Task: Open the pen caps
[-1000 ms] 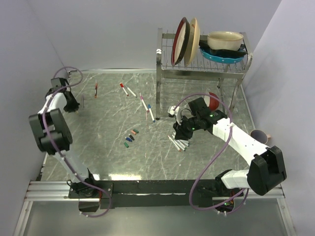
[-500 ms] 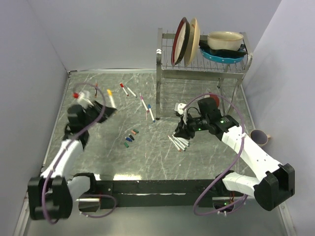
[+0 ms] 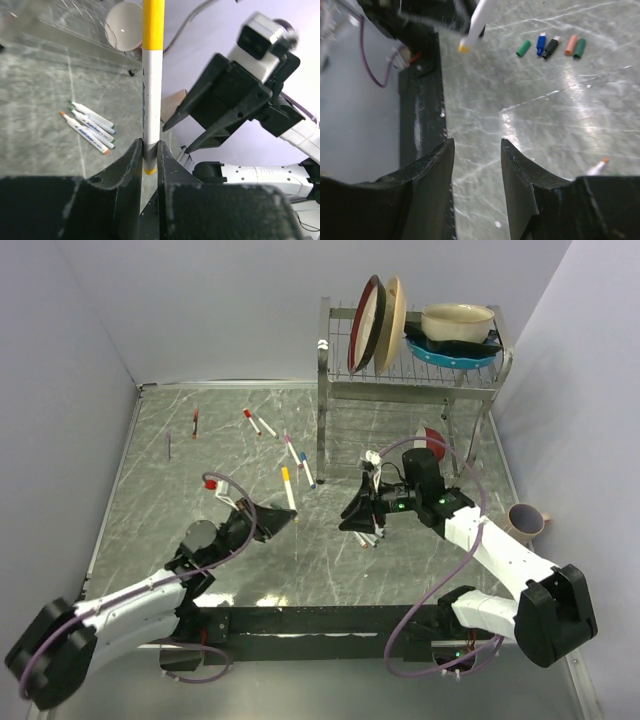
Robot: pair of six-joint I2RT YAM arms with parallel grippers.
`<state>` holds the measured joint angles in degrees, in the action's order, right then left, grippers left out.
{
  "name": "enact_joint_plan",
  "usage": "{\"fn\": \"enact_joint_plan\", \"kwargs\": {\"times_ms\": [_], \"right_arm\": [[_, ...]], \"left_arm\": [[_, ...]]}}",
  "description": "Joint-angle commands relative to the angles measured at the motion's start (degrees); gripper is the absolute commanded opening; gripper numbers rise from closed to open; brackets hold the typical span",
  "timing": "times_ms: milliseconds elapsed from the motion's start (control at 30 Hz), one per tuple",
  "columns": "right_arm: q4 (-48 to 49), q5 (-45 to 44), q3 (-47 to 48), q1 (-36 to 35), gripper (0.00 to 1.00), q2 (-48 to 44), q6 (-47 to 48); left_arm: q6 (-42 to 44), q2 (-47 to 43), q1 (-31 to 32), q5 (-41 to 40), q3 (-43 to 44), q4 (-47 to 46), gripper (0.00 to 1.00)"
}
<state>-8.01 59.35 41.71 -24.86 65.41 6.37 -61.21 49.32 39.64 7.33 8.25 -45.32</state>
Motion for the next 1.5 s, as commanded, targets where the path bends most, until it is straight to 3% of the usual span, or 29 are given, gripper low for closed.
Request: {"fn": "enact_joint_plan", "kwargs": {"times_ms": [0,167,233,400,833,933,967,1000,1033,1133,1333,1467], "right_arm": [[21.4,2.6,-3.1,0.2,0.50,-0.1,-21.5],[26.4,-6.2,-5.3,0.3,0.49,-1.5,-32.4],[24.7,-11.8,-4.9,0.3,0.49,-1.8,-32.8],[24.1,-16.0,-4.9,0.3,0.51,-1.0,-34.8],[22.8,-18.0,-4.2,0.3,0.48,1.3,-34.8],[23.2,-14.8,-4.0,0.4,0.31,2.6,-35.3],[23.3,-13.4,-3.7,0.4,0.13,3.5,-35.3],[23.3,-12.3,-3.7,0.3,0.03,3.8,-35.0],[22.9,-11.4,-3.3,0.3,0.00,4.0,-34.6],[20.9,-10.5,-2.3,0.3,0.00,4.3,-31.9],[15.0,-4.4,0.7,0.3,0.00,6.4,-22.9],[12.2,3.7,2.2,-0.1,0.00,8.5,-18.3]], "left_arm": [[-0.8,7.6,6.6,-8.9,1.8,-13.1,0.01],[0.1,20.0,11.9,-10.1,7.6,-19.4,0.01],[0.0,24.3,12.6,-9.7,9.8,-20.6,0.01],[-0.8,30.7,13.4,-7.9,13.2,-23.9,0.01],[-0.9,34.4,15.0,-5.6,15.5,-26.0,0.01],[-0.9,34.8,15.1,-5.2,15.7,-26.1,0.01],[-0.8,34.8,15.2,-5.1,15.7,-26.0,0.01],[-0.7,34.8,15.1,-4.9,15.8,-26.1,0.04],[0.4,34.7,15.2,-4.6,15.7,-25.8,0.23],[3.2,31.2,15.0,-7.1,14.7,-21.8,0.60],[7.2,20.7,14.9,-14.1,13.3,-9.6,0.93],[7.2,18.0,13.4,-15.3,14.9,-4.8,0.97]]}}
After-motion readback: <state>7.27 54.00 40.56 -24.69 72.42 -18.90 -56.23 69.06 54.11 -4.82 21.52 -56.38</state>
